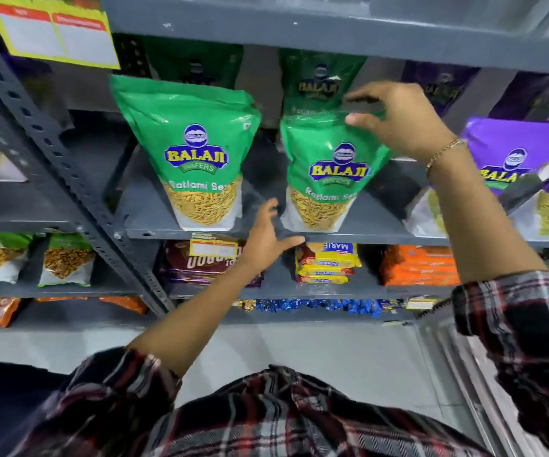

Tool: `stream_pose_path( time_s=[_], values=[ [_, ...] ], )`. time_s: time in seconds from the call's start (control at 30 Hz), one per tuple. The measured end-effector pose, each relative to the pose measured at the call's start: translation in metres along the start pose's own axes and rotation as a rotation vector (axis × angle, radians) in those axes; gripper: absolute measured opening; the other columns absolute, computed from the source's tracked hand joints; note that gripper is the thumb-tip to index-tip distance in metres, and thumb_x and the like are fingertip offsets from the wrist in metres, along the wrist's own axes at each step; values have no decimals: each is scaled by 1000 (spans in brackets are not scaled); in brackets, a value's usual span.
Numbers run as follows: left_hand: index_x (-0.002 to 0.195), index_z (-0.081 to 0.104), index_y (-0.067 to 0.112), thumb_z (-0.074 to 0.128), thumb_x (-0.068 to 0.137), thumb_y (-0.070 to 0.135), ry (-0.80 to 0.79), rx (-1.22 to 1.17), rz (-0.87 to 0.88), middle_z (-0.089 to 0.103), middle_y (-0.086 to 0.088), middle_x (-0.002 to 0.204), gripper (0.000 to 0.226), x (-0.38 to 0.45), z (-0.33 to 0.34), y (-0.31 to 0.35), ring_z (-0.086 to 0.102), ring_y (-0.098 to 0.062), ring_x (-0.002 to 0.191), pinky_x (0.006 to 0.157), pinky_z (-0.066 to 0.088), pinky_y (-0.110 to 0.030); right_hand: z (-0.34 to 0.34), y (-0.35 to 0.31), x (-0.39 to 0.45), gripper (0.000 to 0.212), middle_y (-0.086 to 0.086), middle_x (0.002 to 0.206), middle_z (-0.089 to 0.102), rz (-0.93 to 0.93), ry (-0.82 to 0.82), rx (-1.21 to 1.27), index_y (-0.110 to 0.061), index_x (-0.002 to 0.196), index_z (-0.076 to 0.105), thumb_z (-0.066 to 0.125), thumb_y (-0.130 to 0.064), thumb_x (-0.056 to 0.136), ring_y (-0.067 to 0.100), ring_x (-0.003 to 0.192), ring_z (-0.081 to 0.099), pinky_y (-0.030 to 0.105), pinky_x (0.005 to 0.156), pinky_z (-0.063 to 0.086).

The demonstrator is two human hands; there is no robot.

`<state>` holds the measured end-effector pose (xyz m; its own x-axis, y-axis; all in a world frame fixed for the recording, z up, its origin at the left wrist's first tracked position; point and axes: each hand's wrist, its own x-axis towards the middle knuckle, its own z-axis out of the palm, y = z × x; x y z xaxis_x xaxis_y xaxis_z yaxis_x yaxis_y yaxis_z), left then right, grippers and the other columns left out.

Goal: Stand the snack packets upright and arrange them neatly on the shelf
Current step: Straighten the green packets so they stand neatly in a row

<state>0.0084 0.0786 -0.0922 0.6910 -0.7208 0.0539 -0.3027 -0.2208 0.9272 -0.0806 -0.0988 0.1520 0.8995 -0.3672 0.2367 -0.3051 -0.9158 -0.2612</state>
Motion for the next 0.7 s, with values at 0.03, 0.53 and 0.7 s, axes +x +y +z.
stream_pose_path(
  time_s=[0.03,0.53,0.7],
  values=[
    [143,15,11,83,65,32,-38,-6,-34,28,-11,151,106,11,5,5,34,-20,134,104,32,-29,-2,3,0,37,10,124,63,-1,-10,1,-23,118,59,60,-40,86,33,117,54,47,101,43],
    [127,41,14,82,64,37,31,137,-112,61,-9,127,79,50,37,12,57,-20,110,86,42,-25,4,17,16,27,7,110,69,-22,126,2,-30,105,67,59,-45,84,35,109,56,41,89,46],
    [129,34,3,84,65,22,201,-25,-118,48,-2,122,83,24,46,7,48,-10,109,86,40,-10,-13,44,-5,51,0,122,65,-87,47,166,-24,117,59,54,-61,81,21,113,58,40,100,46]
  ],
)
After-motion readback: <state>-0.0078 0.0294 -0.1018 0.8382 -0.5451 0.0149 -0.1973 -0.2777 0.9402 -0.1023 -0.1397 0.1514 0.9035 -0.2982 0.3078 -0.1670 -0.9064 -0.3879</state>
